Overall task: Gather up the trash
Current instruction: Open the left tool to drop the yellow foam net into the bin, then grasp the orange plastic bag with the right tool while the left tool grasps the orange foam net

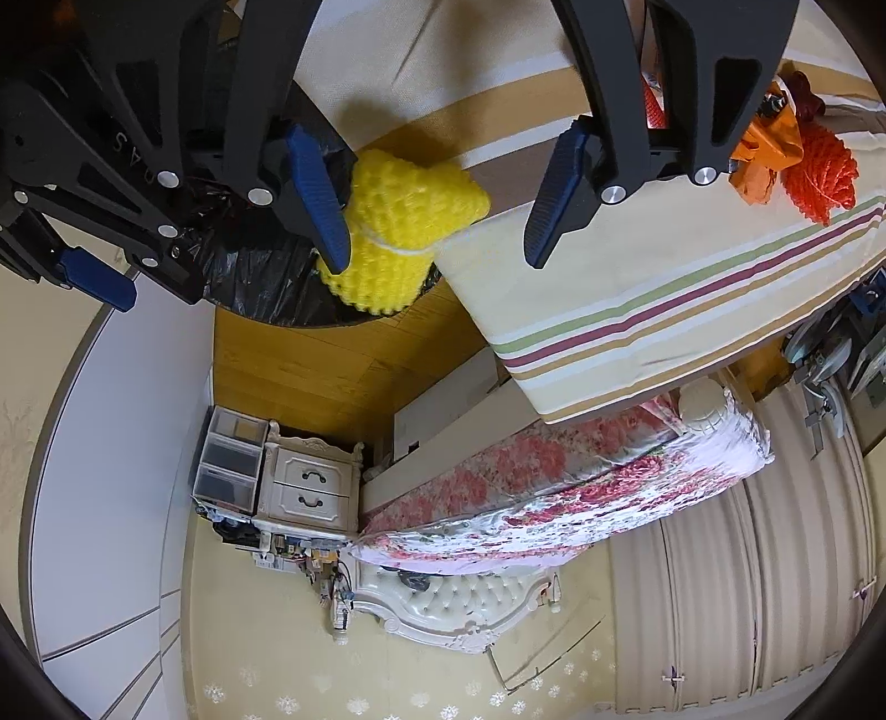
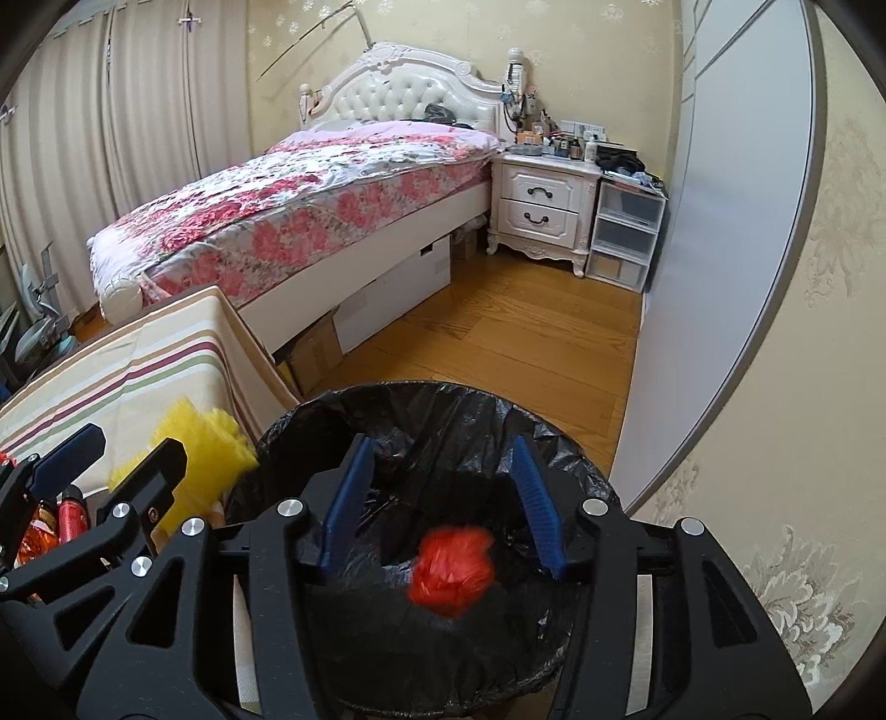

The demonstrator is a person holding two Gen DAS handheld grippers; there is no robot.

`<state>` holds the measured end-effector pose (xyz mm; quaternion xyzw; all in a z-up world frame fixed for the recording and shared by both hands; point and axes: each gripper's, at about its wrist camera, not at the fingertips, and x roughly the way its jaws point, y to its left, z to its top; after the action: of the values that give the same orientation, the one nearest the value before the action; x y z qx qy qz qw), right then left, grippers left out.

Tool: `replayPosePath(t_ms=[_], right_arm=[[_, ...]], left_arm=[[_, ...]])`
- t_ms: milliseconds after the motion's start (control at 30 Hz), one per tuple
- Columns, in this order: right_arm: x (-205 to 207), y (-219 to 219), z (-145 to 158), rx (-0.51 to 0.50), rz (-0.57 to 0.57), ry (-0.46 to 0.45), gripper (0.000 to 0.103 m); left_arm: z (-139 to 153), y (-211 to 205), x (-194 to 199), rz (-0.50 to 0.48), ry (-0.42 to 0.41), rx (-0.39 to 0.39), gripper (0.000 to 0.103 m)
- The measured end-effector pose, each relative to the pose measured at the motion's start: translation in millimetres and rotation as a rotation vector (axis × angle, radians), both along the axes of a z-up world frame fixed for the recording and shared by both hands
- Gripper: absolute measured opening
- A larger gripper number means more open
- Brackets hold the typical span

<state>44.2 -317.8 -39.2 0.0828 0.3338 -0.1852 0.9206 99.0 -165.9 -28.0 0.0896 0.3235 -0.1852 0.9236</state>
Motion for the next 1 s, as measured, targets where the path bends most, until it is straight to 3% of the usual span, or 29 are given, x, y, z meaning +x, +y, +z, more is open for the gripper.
replayPosePath(t_ms=[233,500,1000], right_arm=[[-3.7,-2.2,2.8,-0.003,-0.014,-0.014,0.057],[-6.2,8.3,10.2,-0.004,0.026,-0.030,0.068],[1.1,78.8,25.1,-0.008,0.211,-0.043,0.070]], left_arm=[[2.6,6.0,1.9,0.023,0.010,-0.006,0.073],[17.5,36.1,-2.7,0.086,0.010,-0.046,0.076],[28.2,128.1,-19.5,0.294,-0.004,-0.072,0.077]])
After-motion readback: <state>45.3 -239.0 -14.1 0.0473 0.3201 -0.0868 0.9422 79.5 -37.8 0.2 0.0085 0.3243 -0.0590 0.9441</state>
